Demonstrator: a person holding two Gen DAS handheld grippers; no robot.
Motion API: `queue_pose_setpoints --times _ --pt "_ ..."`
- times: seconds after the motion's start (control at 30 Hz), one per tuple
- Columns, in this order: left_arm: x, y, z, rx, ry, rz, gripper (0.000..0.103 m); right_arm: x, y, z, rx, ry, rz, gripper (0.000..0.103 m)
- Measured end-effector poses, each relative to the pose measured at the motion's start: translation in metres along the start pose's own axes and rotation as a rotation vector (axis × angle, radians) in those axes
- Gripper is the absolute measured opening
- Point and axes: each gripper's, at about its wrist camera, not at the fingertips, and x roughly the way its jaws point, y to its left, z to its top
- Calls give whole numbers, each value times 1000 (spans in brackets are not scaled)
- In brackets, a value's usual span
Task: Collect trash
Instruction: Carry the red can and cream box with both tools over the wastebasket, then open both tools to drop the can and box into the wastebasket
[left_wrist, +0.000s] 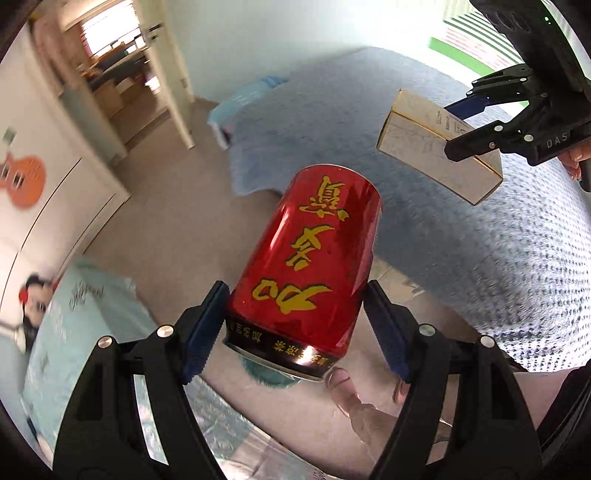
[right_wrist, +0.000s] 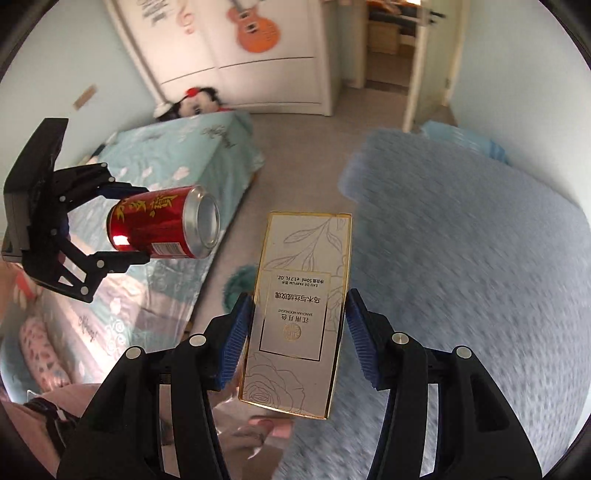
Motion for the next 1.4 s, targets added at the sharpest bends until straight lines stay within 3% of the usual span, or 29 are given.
queue_pose_setpoints --times 0.3,0.53,0.9,1.4 --pt "-7 43 -42 -142 26 60 72 37 57 40 -117 31 79 53" --pt "9 77 -79 -233 87 56 72 90 85 55 -136 85 130 53" --pt "90 104 -120 -318 211 -64 72 197 100 43 -51 233 208 53" --pt "174 127 -148 -353 338 -101 73 285 98 30 90 319 269 56"
